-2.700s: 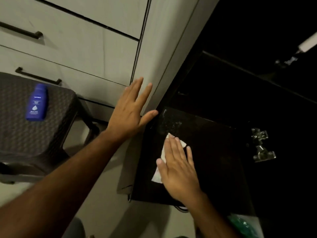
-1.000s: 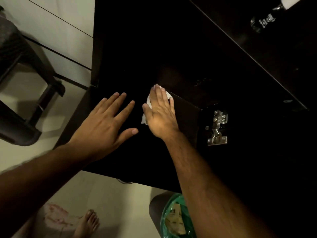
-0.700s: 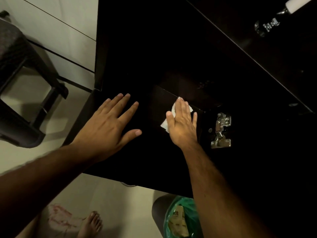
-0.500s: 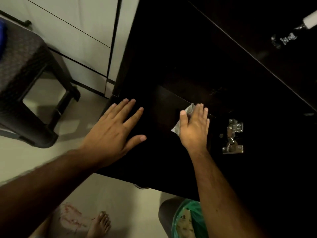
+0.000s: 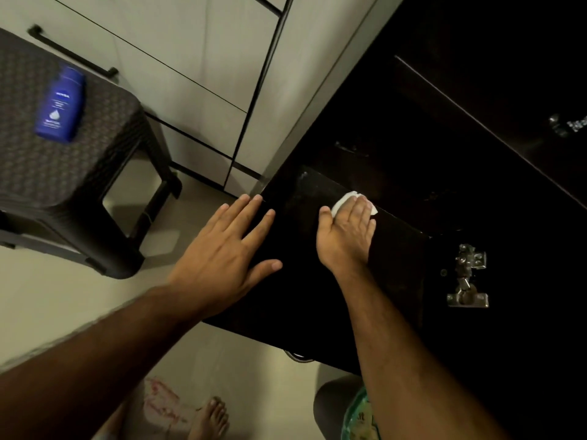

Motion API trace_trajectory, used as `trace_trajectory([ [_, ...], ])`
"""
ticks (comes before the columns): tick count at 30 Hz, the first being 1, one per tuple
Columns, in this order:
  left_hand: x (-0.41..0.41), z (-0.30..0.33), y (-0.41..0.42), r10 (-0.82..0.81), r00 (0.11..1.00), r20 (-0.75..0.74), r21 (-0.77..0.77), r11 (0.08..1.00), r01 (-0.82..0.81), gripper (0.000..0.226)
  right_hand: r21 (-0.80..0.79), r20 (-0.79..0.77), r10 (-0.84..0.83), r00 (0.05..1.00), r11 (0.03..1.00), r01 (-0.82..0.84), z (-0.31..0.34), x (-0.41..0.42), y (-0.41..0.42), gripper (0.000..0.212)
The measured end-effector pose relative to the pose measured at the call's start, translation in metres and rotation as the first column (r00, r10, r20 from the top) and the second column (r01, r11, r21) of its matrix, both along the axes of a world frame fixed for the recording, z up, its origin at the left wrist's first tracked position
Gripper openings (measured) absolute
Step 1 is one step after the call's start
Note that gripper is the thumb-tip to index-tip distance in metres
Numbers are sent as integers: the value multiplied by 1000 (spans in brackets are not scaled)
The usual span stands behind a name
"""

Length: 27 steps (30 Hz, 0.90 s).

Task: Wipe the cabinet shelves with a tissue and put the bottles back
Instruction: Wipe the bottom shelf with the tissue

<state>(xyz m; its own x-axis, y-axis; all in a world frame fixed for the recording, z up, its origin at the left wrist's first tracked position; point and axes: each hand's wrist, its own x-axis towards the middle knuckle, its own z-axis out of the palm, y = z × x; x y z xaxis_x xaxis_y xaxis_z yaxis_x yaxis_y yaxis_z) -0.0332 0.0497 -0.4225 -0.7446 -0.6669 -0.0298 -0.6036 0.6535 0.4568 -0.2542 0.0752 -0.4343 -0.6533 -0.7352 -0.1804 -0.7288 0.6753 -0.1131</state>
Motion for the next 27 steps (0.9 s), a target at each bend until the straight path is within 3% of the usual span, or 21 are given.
trace_trajectory([
  [6,13,-6,-5,-9,999,49,-13,1000,9,82,-13,-59,210,976,977,-211,-1,41,-31,69],
  [11,23,-10,-4,2,997,74,2,1000,-2,81,52,-33,411,911,911,-409,3,27,-24,65],
  [16,26,-8,-6,16,998,62,-4,1000,-15,81,39,-8,223,975,974,-222,5,18,-15,63],
  [19,24,-10,-9,8,997,78,-7,1000,-8,80,37,-43,199,979,980,-197,2,33,-22,67],
  [27,23,-16,0,-17,995,101,14,1000,16,81,100,-25,412,911,908,-408,8,34,-37,69],
])
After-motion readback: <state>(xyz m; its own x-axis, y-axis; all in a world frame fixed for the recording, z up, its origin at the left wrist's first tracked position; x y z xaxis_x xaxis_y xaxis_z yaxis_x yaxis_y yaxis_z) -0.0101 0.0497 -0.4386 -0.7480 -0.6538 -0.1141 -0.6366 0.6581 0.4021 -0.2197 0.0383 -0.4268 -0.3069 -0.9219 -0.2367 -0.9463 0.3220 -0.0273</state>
